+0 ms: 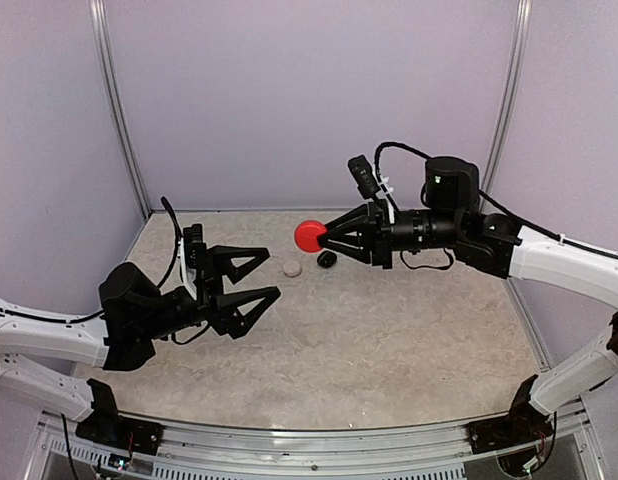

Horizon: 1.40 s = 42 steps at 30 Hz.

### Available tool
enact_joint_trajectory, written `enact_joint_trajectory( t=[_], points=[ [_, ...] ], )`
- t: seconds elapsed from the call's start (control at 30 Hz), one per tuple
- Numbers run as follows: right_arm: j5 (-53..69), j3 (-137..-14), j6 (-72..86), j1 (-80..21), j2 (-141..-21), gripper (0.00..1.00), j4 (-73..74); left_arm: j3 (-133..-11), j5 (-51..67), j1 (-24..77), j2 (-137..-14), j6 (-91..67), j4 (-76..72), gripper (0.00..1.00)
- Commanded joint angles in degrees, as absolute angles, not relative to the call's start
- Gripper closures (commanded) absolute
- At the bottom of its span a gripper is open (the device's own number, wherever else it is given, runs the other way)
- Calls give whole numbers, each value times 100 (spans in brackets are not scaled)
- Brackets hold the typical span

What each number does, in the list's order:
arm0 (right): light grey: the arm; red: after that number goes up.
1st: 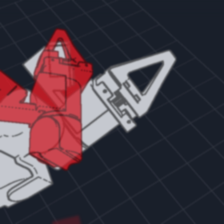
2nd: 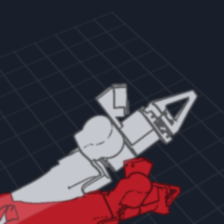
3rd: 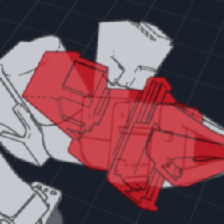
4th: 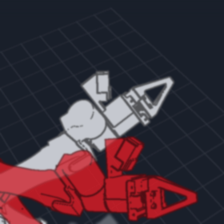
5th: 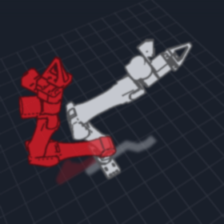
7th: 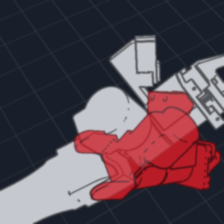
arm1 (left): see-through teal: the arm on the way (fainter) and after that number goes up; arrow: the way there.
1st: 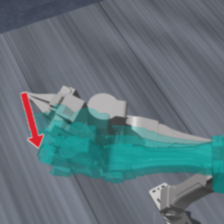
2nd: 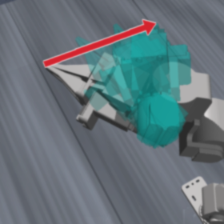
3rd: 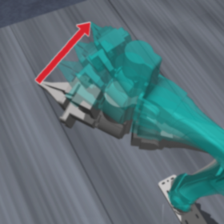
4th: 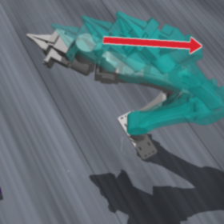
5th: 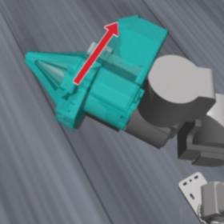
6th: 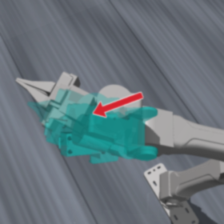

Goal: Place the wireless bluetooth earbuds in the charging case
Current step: Place the charging case with the earbuds at the center of the board.

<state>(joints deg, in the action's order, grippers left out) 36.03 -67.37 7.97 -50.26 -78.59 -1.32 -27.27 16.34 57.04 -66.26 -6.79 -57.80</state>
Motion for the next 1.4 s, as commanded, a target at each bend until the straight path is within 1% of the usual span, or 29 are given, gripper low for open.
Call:
enact_joint_trajectory(
  t=[0.0, 0.03, 0.2, 0.27, 0.37, 0.5, 0.73, 1.03, 1.27, 1.33, 1.37],
  points=[
    [3836, -6352, 1519, -4250, -7613, 90, -667, -2472, 927, 5603, -6307, -886, -5959, 6],
    [3888, -6261, 1663, -4057, -7666, 90, -727, -2459, 785, 5559, -6246, -940, -5888, 2],
    [3954, -5949, 2045, -3105, -8159, 91, -789, -2561, 30, 5287, -6062, -1348, -5194, 1],
    [3897, -5965, 2015, -2895, -8468, 91, -681, -2600, -187, 5127, -6011, -1554, -4972, 1],
    [3866, -6123, 1862, -2704, -9093, 91, -470, -2643, -398, 4964, -5970, -1821, -4719, 1],
    [3986, -6199, 2136, -2461, -9895, 92, -951, -2819, -699, 4824, -6038, -2105, -4292, 1],
    [3911, -7165, 2029, -2253, -11281, 93, -500, -3063, -977, 4690, -6082, -2352, -3655, 1],
    [3913, -7905, 1923, -2026, -12327, 92, -254, -3240, -997, 4491, -6159, -2715, -3153, 1],
    [3813, -8153, 1888, -1949, -12762, 88, -220, -3611, -1017, 4397, -6430, -2909, -2554, 1],
    [3752, -8205, 1872, -1929, -12834, 84, -193, -3604, -1048, 4386, -6442, -2941, -2530, 1],
    [3685, -8248, 1846, -1924, -12869, 79, -141, -3604, -1069, 4386, -6436, -2963, -2519, 1]
  ],
)
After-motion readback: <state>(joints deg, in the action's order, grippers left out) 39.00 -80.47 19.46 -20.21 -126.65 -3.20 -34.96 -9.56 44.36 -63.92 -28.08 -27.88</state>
